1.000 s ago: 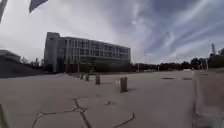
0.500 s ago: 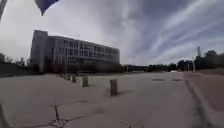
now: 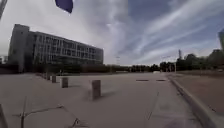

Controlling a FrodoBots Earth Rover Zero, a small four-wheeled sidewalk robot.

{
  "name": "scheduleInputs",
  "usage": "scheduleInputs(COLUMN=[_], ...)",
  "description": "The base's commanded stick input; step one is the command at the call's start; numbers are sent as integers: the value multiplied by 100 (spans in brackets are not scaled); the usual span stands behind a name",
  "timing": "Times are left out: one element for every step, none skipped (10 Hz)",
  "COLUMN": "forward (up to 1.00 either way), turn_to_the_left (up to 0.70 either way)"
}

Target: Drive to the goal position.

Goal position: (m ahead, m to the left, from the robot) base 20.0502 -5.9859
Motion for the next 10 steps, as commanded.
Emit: scheduleInputs(forward=[85,85,85,85,85,85,85,85,85,85], turn_to_the_left=[-34,-34,-34,-29,-17,-3,0,-4,-13,-9])
